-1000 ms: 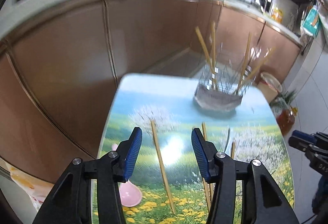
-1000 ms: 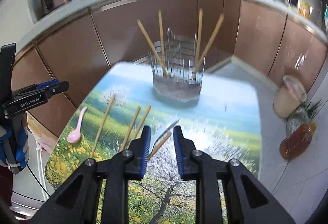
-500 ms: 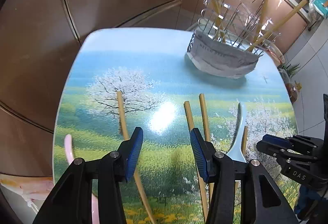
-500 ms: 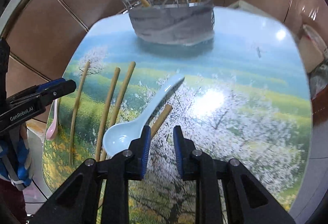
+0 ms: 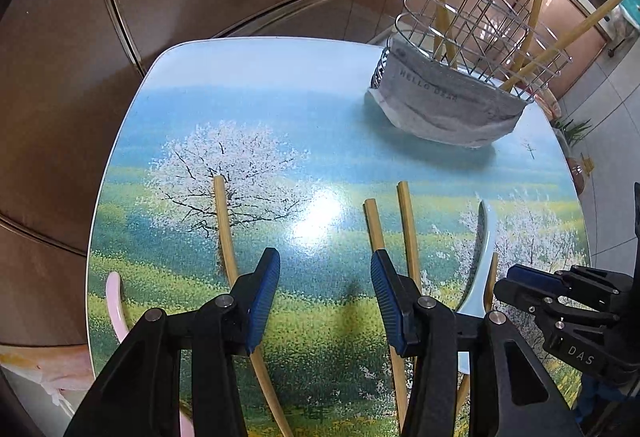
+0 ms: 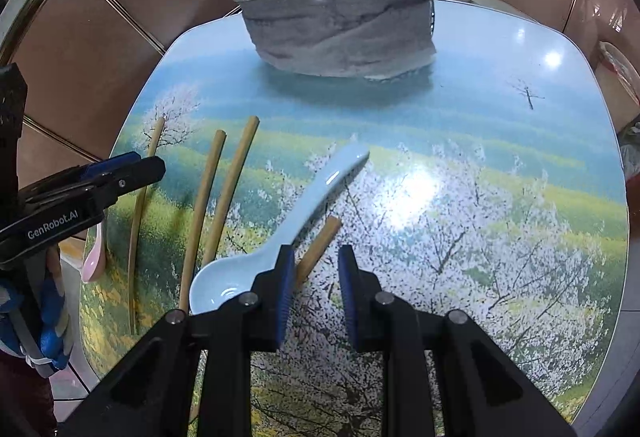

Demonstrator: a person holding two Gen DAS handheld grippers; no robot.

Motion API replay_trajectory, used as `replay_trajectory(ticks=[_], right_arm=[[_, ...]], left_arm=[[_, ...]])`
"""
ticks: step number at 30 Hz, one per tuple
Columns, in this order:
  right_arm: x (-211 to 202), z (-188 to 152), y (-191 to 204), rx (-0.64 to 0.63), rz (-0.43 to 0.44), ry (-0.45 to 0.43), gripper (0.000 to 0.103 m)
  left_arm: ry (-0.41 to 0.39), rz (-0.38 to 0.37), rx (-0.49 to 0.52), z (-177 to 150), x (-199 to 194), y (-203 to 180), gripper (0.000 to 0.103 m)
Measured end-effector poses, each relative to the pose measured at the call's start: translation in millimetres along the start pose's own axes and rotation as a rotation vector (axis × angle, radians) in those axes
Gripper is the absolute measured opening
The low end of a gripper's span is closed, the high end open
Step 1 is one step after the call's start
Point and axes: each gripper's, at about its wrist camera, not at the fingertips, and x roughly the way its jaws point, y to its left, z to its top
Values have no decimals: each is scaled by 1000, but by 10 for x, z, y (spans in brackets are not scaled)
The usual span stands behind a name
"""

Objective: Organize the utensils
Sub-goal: 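Close the right gripper on a chopstick while the left gripper grasps another chopstick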

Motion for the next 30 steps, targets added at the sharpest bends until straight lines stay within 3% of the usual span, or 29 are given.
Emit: replay_trajectory(ticks=[8, 12, 21, 30], right_arm=[[212, 80, 173, -20, -34, 23, 21], [243, 83, 243, -50, -54, 29, 19], [334, 25, 307, -144, -85, 65, 11], [348, -23, 286, -193, -84, 89, 10]], left_arm=[[36, 3, -13, 59, 141, -23, 43], [61, 0, -20, 108, 244, -45, 36], [107, 7, -38, 198, 453, -61, 36], [85, -22, -68, 321, 457, -98, 37]])
